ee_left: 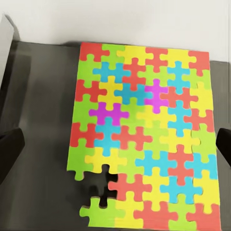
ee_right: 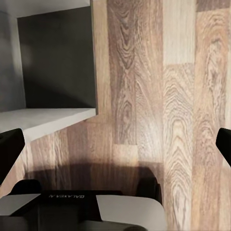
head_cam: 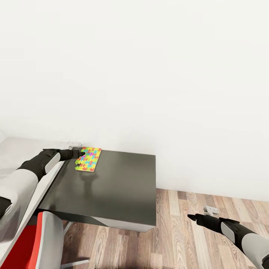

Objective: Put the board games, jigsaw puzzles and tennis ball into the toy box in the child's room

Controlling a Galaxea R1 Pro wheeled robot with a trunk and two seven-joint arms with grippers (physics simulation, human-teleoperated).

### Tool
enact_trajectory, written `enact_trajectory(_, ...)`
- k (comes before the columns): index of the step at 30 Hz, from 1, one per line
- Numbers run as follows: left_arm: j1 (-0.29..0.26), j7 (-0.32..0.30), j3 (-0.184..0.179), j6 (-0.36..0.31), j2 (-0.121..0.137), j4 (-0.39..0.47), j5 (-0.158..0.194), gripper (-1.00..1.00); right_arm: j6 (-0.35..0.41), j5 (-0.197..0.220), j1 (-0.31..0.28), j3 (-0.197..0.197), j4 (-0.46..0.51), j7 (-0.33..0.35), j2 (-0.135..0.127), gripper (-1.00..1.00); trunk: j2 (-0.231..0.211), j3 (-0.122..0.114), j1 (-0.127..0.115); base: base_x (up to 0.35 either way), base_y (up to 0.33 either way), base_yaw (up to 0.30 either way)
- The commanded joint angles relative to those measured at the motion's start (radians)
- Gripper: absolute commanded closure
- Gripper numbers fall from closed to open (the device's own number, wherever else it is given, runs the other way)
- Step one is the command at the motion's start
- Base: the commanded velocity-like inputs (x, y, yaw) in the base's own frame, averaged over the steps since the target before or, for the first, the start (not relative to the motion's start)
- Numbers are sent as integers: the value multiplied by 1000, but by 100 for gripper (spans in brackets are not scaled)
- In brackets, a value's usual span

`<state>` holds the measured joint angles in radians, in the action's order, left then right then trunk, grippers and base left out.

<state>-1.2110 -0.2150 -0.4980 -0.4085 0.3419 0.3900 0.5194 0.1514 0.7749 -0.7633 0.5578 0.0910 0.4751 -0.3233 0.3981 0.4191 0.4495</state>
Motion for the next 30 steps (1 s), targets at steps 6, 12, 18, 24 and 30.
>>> enact_trajectory(6,-1,-34,-4,-3,3,1,4,-100,6,10,-1,5,1,2,-1,-100,2,11,0,0,0,0)
enact_trajectory(12,-1,-40,-4,15,4,1,4,-100,5,10,-1,5,1,2,-1,-100,2,21,0,0,0,0)
enact_trajectory(18,-1,-42,-3,20,5,1,4,-100,5,10,-1,5,1,2,0,-100,2,31,0,0,0,0)
enact_trajectory(24,-1,-43,-4,21,5,1,4,-100,5,10,-1,5,1,1,0,-100,2,41,0,0,0,0)
enact_trajectory(30,0,-43,-4,21,5,1,4,-100,5,10,-1,5,1,1,0,-100,2,50,0,0,0,0)
